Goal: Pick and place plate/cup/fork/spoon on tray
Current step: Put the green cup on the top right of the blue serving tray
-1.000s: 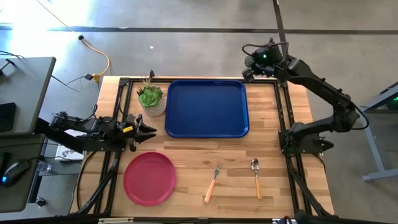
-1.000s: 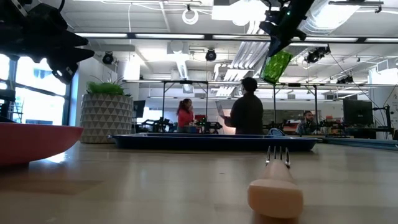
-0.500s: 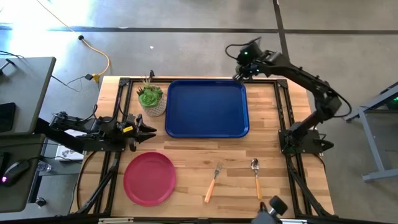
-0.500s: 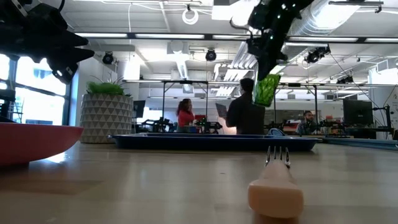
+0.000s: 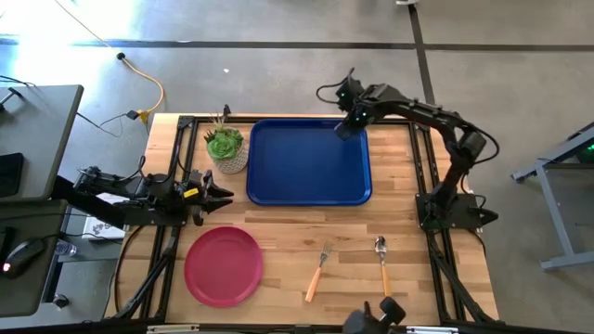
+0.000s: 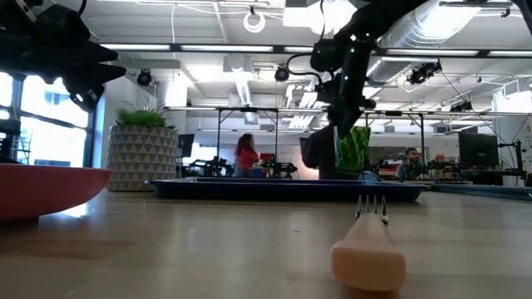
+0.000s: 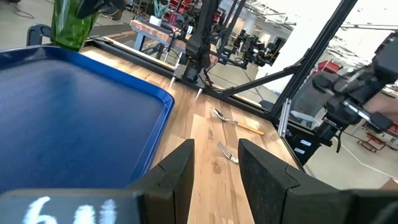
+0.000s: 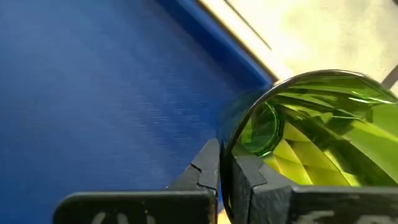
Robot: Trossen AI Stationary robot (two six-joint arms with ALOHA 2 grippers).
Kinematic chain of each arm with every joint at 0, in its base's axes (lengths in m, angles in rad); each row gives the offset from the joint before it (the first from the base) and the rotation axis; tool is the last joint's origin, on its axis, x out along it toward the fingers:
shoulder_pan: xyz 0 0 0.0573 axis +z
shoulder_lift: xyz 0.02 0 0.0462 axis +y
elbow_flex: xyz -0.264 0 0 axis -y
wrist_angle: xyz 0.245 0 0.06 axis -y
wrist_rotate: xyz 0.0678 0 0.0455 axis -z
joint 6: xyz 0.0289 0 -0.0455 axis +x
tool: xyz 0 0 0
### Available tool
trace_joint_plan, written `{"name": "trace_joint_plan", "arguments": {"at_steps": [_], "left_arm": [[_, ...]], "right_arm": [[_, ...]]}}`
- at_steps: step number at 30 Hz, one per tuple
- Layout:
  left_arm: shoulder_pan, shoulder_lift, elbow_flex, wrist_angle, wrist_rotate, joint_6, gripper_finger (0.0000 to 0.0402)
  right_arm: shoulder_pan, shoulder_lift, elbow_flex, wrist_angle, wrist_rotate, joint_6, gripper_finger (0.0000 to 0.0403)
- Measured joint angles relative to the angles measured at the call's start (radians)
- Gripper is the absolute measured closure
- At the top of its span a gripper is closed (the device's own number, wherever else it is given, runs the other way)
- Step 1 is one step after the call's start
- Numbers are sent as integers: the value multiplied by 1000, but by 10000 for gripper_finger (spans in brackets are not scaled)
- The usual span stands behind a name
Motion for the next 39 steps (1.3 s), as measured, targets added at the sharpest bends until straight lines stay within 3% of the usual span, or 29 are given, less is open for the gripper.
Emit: {"name": "trace_joint_plan", "arguments": {"at_steps": [17,39], "left_arm": [[0,0,0,0,0,0,288],[0,0,0,0,0,1,288]], "right_arm": [[50,55,0,-3,36,171,402],[58,102,0,-4,43,219,391]]}}
